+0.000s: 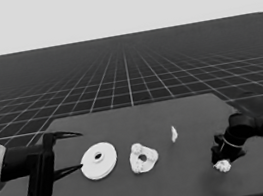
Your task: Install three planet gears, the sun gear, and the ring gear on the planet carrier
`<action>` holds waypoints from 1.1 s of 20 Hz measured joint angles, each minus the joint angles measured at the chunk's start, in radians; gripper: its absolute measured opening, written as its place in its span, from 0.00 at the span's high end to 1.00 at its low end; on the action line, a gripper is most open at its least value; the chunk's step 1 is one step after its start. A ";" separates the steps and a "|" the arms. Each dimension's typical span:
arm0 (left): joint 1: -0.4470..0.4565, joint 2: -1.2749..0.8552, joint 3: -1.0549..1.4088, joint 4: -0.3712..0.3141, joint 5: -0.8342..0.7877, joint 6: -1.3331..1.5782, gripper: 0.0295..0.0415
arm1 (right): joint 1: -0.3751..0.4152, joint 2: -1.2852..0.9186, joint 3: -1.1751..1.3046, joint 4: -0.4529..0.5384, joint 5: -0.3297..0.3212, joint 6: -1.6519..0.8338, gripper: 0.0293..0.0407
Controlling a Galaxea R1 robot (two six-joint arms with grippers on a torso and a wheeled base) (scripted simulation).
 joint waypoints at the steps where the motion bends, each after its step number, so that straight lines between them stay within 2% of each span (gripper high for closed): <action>1: 0.000 0.000 0.000 0.000 0.000 0.000 0.25 | -0.011 0.005 -0.010 -0.008 0.008 -0.002 0.19; 6: 0.000 0.000 0.000 0.000 0.000 0.000 0.25 | -0.024 0.012 -0.023 -0.019 0.018 -0.004 0.19; 8: 0.000 0.000 0.000 0.000 0.000 0.000 0.25 | -0.025 0.012 -0.023 -0.019 0.019 -0.004 0.82; 9: 0.000 0.000 0.000 0.000 0.000 0.000 0.25 | -0.024 0.013 -0.024 -0.019 0.019 -0.004 0.86; 16: 0.000 0.000 0.000 0.000 0.000 0.000 0.25 | -0.024 0.013 -0.024 -0.019 0.019 -0.004 0.86; 17: 0.000 0.000 0.000 0.000 0.000 0.000 0.25 | 0.058 -0.026 0.049 0.049 -0.043 0.008 0.86; 19: 0.000 0.000 0.000 0.000 0.000 0.000 0.25 | 0.164 -0.053 0.094 0.130 -0.101 0.014 0.86; 22: 0.000 0.000 0.000 0.000 0.000 0.000 0.25 | 0.209 -0.058 0.103 0.167 -0.126 0.014 0.86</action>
